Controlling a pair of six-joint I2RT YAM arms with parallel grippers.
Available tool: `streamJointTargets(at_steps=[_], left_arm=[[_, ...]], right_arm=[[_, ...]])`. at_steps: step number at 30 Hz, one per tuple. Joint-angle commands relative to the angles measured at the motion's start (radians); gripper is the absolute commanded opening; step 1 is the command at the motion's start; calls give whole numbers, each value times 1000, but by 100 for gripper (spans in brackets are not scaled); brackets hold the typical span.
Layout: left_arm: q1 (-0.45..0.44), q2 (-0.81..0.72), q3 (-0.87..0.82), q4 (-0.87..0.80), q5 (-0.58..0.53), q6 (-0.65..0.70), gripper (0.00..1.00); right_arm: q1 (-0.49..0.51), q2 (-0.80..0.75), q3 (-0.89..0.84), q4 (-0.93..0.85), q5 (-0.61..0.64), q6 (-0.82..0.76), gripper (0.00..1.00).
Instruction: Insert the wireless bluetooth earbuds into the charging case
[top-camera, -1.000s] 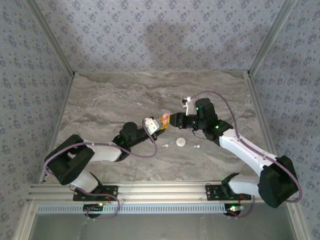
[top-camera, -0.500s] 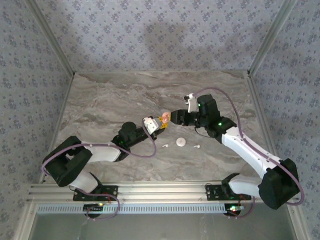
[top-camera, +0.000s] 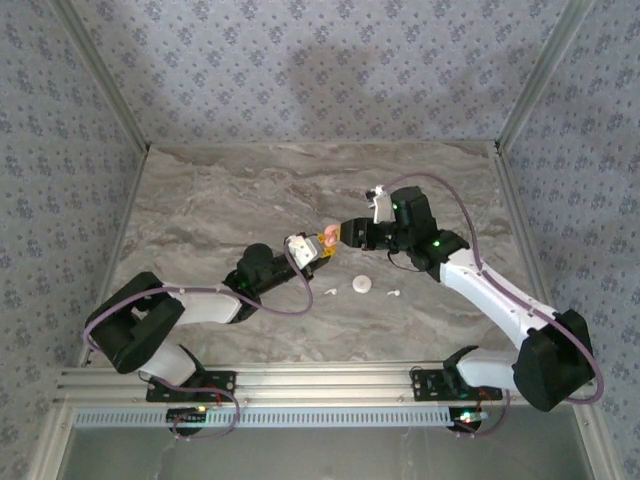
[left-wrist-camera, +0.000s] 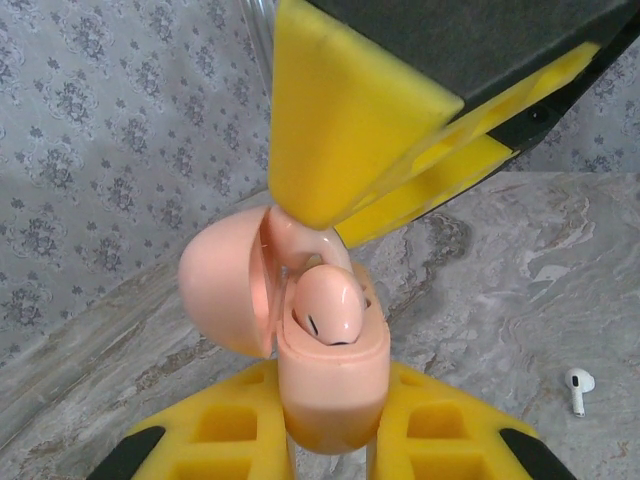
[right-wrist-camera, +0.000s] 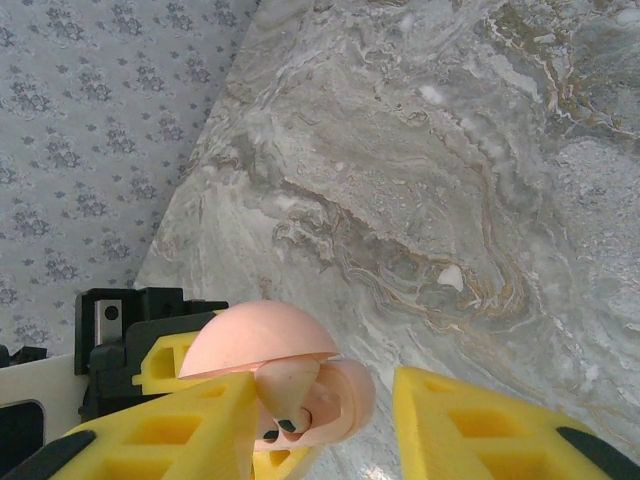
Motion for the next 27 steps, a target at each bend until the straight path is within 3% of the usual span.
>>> streamJointTargets(at_steps=[1,10,17,27], left_arm=[[-6,-28,26,21,12,11,10],[-7,-26,29,17,12,11,10],[-7,-29,24,17,12,13,10],[-7,-34,21,20,16,15,10]], right_arm=[[-10,7,25,-31,23,-7,39],[-20,7,22,-20,-7,15,40],[-32,-17,22,-8,-23,17,51],[-31,6,36,-8,-38,14,53]])
